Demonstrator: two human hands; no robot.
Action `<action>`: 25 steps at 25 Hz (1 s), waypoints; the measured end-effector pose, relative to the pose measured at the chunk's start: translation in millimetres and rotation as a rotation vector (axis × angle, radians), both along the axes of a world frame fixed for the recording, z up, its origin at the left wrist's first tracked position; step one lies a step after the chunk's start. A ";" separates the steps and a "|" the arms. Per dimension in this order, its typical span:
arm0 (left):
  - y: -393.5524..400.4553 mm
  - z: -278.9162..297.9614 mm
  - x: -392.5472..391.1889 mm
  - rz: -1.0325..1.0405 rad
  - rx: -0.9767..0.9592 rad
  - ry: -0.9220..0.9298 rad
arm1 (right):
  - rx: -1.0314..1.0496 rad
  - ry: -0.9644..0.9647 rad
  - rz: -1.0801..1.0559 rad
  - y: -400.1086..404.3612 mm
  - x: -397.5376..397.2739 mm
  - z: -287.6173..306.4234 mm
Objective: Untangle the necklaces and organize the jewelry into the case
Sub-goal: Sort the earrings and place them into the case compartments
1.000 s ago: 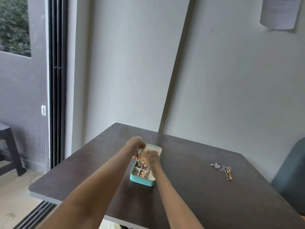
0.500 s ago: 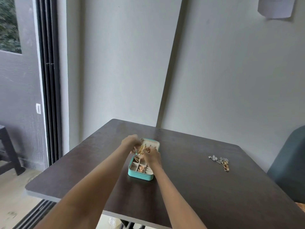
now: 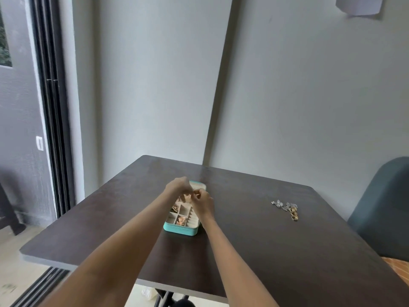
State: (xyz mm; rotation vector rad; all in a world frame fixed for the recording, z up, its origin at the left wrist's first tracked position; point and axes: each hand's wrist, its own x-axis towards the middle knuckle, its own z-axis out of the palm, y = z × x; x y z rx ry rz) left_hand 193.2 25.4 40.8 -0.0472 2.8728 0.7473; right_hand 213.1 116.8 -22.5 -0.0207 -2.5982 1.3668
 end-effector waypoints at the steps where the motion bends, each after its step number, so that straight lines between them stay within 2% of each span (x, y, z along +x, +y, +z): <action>1: 9.2 -1.9 -0.9 -0.018 -0.006 0.065 | -0.017 0.008 -0.024 6.9 2.3 3.3; 3: 35.0 -9.1 -6.7 -0.046 0.019 0.189 | -0.052 0.017 -0.088 29.3 3.5 5.6; 5: 73.5 -21.3 -15.1 -0.061 0.159 0.260 | -0.047 0.026 -0.171 65.2 2.3 4.8; 9: 163.9 -52.4 -17.9 -0.149 0.462 0.268 | 0.050 0.003 -0.352 160.3 -0.4 -5.0; 12: 222.1 -77.9 -19.5 -0.229 0.535 0.258 | 0.042 -0.010 -0.487 227.3 1.8 -14.2; 15: 257.8 -92.7 -33.4 -0.228 0.525 0.252 | 0.019 -0.009 -0.624 277.9 -1.2 -22.2; 19: 279.2 -99.6 -58.7 -0.155 0.390 0.344 | 0.011 -0.007 -0.653 302.8 -18.8 -33.4; 22: 295.0 -102.0 -75.8 -0.228 0.327 0.425 | 0.086 0.018 -0.635 304.8 -31.9 -36.1; 25: 306.9 -102.6 -91.0 -0.284 0.249 0.420 | 0.099 0.047 -0.704 307.8 -36.6 -34.5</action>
